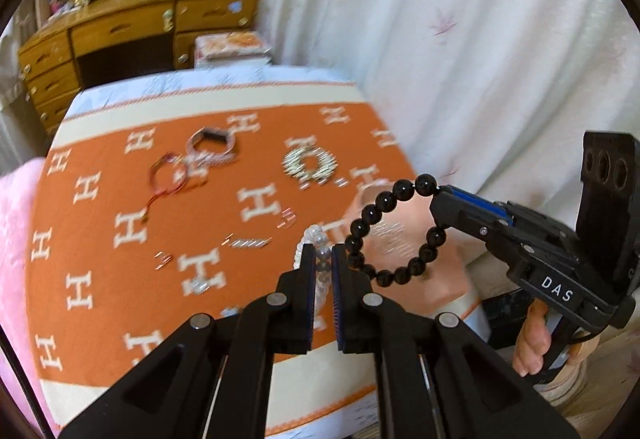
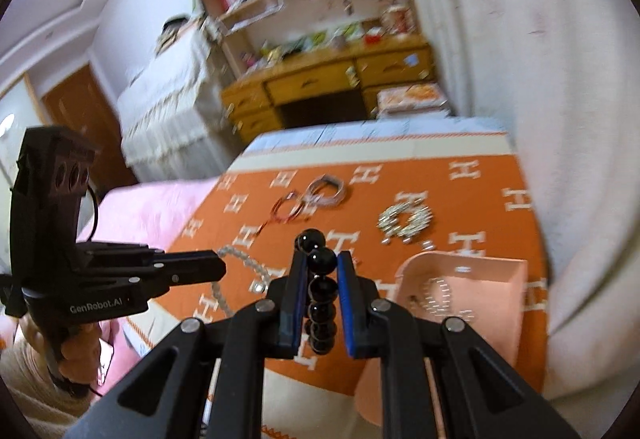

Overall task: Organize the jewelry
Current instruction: 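Carry both bracelets over the pink box and open both tools to drop them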

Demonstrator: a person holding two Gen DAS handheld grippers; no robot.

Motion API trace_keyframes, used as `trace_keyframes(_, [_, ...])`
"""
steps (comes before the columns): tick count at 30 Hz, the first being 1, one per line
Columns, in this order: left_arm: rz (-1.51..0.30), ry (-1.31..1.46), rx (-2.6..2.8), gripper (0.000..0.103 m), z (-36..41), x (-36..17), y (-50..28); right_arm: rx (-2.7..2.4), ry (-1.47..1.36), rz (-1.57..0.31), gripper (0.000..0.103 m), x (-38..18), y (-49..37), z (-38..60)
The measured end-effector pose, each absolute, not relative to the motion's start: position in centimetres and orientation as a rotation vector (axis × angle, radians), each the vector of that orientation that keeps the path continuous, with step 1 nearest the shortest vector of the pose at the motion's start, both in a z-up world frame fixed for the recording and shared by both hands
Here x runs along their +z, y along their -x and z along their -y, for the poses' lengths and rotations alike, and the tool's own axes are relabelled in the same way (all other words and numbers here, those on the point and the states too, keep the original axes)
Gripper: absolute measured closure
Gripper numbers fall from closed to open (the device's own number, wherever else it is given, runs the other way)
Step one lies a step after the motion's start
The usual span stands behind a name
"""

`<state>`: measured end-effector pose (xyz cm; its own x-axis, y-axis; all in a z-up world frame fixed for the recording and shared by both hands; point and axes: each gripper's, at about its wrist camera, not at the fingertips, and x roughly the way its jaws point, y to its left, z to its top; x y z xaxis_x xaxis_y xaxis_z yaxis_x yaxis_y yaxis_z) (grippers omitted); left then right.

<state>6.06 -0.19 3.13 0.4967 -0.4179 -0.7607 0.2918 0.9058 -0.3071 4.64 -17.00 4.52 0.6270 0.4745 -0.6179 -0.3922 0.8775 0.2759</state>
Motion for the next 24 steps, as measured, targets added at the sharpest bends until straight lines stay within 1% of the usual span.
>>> trace_keyframes(5, [-0.912,0.113,-0.513,0.098,4.6,4.7,-6.1,0.413,-0.167,-0.685,0.088,5.7,-3.3,20.4])
trace_keyframes(10, [-0.909,0.083,-0.591,0.098,8.8,4.5,-6.1,0.316,-0.198,-0.674,0.088,5.3,-2.5,23.8])
trace_keyframes(16, [-0.974,0.061,-0.64,0.098,12.5,0.8,-6.5,0.259,-0.238,-0.693,0.088,3.5,-2.3,26.2])
trace_keyframes(20, [-1.016,-0.003,-0.608,0.098,14.2,-3.4,-6.3,0.25,-0.253,-0.703,0.088,2.5,-2.3,26.9])
trace_keyframes(23, [-1.023,-0.043,-0.553,0.098,14.4,-5.5,-5.8,0.25,-0.253,-0.706,0.088,2.1,-2.4,26.8])
trace_keyframes(24, [-1.018,-0.054,-0.539,0.095,14.4,-5.8,-5.7,0.253,-0.25,-0.708,0.088,2.0,-2.5,26.7])
